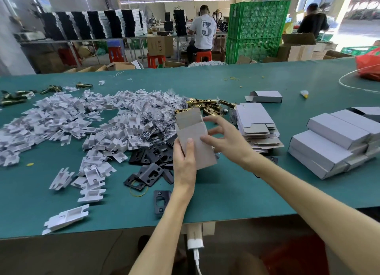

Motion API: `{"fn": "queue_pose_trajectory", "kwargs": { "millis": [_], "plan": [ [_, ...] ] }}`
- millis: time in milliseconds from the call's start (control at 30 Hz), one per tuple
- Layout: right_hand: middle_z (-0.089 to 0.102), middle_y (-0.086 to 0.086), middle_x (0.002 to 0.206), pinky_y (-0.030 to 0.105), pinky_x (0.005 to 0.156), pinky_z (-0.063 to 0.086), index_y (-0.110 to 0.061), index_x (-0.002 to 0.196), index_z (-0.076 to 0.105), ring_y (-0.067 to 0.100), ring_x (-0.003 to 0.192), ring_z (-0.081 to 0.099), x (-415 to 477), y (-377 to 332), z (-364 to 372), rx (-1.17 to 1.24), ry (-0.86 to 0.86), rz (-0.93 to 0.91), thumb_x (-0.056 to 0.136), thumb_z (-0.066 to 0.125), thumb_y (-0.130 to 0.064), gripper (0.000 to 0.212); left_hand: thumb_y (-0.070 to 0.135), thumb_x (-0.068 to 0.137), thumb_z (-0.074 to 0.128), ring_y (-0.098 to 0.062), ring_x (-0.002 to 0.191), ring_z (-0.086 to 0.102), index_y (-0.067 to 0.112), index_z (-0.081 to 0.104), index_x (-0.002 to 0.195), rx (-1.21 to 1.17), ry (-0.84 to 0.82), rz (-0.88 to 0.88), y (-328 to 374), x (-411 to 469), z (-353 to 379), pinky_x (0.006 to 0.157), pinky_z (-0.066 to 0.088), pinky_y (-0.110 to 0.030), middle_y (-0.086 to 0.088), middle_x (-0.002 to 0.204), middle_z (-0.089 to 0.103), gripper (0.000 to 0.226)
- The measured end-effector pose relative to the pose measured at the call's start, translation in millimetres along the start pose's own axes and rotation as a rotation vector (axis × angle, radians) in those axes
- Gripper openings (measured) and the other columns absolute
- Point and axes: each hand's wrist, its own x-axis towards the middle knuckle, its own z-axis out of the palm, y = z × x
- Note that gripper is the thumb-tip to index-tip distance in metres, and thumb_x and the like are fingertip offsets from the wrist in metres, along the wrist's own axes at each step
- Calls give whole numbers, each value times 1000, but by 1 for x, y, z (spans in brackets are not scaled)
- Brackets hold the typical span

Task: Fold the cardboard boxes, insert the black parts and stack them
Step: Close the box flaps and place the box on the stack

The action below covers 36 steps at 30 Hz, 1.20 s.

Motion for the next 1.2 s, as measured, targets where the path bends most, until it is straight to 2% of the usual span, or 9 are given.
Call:
{"fn": "queue_pose_trajectory", "kwargs": {
  "millis": [67,167,267,367,500,667,833,1100,1200],
  "plan": [
    [70,9,106,55,84,59,-30,143,48,30,98,70,-9,11,7,91,74,10,96,69,-23,52,27,110,51,-18,114,69,27,40,156,15,-43,18,0,0,-1,88,62,-40,0,136,65,47],
    [71,7,105,50,85,60,-31,138,54,25,96,71,-17,23,12,176,163,10,96,69,-24,45,23,110,52,-19,117,68,34,31,162,29,-101,27,1,0,-1,87,62,-37,3,140,63,57],
    [73,7,101,46,80,63,-33,131,59,25,95,72,-22,33,14,344,180,38,97,67,-19,38,20,109,53,-18,105,73,33,42,157,21,-110,15,1,0,-1,78,62,-34,7,126,72,51],
    [73,12,102,49,82,62,-32,127,61,30,100,72,-30,41,19,526,187,92,97,67,-20,32,18,107,58,-15,95,74,37,61,139,-18,-92,6,3,-1,0,70,61,-29,8,117,76,37],
    [74,13,106,49,82,61,-29,123,64,27,96,72,-38,52,27,676,228,152,98,65,-18,28,19,104,63,-13,82,73,31,71,124,45,-69,0,2,-1,-1,63,61,-31,11,104,78,24],
    [75,11,104,39,69,61,-27,116,69,23,85,70,-41,53,25,631,211,160,94,68,-25,22,19,103,63,-12,77,63,31,79,90,104,-63,-15,-1,0,-1,63,51,-30,4,90,76,24],
    [74,10,99,36,66,56,-26,110,71,19,78,67,-42,52,28,597,158,145,85,67,-33,26,21,105,60,-20,82,66,21,81,96,59,-67,-68,-3,0,-1,71,51,-39,-10,102,79,24],
    [74,7,105,53,77,57,-32,111,74,22,85,67,-44,50,31,548,142,107,90,62,-36,24,22,107,59,-26,89,67,15,80,107,34,-88,-82,-1,-1,-3,76,54,-45,-10,109,78,22],
    [75,4,102,48,75,56,-30,104,75,21,84,66,-44,50,29,563,164,118,90,62,-37,20,24,107,58,-25,96,69,19,81,109,37,-132,-95,0,-2,-2,79,57,-41,-5,113,78,23]
  ]
}}
